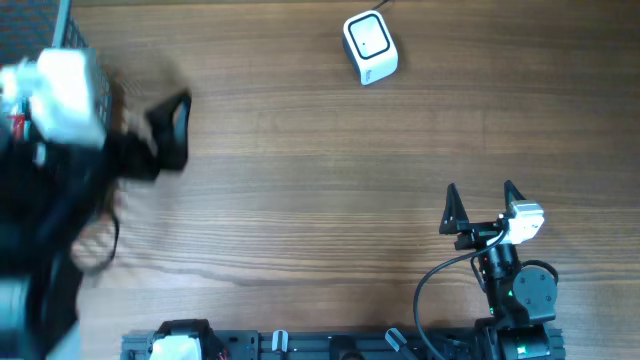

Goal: Scan the item barcode
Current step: 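Reach the left gripper into the basket and grasp the yellow oil bottle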

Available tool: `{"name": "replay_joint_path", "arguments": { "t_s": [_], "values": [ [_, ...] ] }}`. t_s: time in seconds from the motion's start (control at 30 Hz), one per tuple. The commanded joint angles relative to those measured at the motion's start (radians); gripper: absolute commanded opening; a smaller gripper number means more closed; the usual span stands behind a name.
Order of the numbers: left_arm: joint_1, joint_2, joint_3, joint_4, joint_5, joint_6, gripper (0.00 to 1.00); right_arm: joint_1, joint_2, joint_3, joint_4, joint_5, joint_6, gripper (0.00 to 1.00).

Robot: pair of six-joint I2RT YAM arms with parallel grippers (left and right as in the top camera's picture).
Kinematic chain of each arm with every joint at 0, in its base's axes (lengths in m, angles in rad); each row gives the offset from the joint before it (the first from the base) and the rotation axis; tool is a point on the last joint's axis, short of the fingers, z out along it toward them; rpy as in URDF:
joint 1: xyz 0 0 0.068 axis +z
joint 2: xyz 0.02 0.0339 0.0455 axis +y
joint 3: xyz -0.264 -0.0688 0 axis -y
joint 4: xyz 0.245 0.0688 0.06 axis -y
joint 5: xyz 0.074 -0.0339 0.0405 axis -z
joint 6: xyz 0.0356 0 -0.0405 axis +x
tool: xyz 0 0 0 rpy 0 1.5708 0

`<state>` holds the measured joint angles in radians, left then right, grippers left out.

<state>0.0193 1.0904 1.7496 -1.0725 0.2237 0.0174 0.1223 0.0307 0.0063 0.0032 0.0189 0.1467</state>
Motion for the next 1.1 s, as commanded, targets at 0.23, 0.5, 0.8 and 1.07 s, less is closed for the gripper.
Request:
{"name": "replay_joint_path", "arguments": {
  "t_s": [0.23,0.5,0.8,1.07],
  "values": [
    [0.073,0.286,0.011,0.104,-0.278,-0.199,1.00,-0.005,0.000,-0.001,0.004,-0.013,0.013,1.00],
    [0.416,0.298,0.010,0.104,-0.285,-0.212,1.00,-0.005,0.000,-0.001,0.004,-0.014,0.013,1.00],
    [0.615,0.422,0.010,0.085,-0.270,-0.204,1.00,-0.005,0.000,-0.001,0.004,-0.013,0.013,1.00],
    [0.634,0.606,0.008,0.047,-0.270,-0.125,1.00,-0.005,0.000,-0.001,0.004,-0.013,0.013,1.00]
  ]
}}
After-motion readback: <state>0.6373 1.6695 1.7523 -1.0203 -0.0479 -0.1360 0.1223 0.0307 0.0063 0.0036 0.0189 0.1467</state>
